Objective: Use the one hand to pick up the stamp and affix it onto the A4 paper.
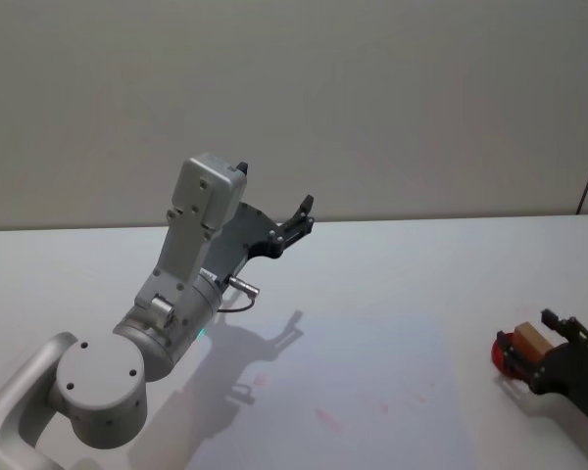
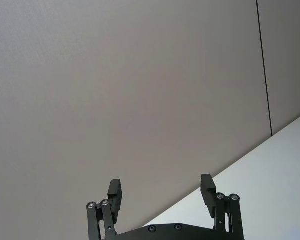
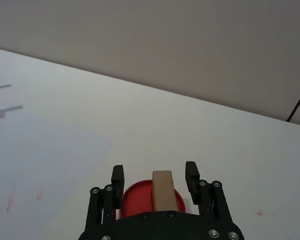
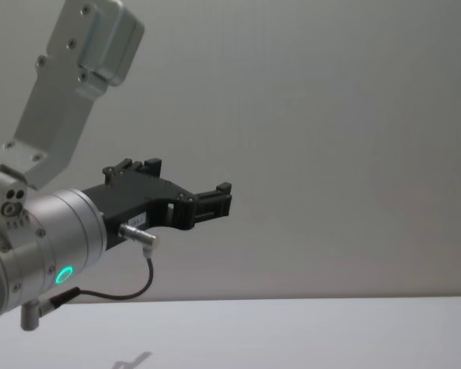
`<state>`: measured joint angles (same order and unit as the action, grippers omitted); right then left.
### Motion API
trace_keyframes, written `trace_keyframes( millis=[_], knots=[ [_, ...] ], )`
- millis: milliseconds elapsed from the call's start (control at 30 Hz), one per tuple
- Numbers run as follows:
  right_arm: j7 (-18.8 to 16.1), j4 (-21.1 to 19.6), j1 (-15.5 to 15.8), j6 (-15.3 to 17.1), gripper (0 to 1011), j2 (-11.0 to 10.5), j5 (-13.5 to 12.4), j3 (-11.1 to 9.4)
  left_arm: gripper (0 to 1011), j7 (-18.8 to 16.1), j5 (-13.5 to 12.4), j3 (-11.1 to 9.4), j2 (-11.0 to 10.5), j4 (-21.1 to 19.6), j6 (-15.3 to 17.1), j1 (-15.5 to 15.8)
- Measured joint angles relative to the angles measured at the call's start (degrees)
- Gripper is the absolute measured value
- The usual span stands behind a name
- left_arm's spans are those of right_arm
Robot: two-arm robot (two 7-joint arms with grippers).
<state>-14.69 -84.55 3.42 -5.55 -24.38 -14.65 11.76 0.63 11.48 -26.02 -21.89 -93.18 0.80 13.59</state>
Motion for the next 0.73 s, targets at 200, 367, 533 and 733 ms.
trace_keyframes(
  millis=[200, 367, 533, 733],
  knots=[
    [0.0, -1.4, 0.2, -0.7, 892, 0.0, -2.0, -0.4, 1001, 0.0, 0.0, 0.0, 0.0, 0.0, 0.0, 0.0],
    [0.8, -3.0, 0.5, -1.0, 998, -0.1, -3.4, -0.8, 1001, 0.0, 0.0, 0.0, 0.0, 0.0, 0.0, 0.0],
    [1.9, -4.4, 1.2, -1.1, 1001, -0.3, -4.1, -1.0, 1001, 0.0, 0.0, 0.0, 0.0, 0.0, 0.0, 0.0],
    [3.3, -5.8, 2.0, -1.1, 1001, -0.5, -4.7, -1.3, 1001, 0.0, 0.0, 0.0, 0.0, 0.0, 0.0, 0.0]
  ],
)
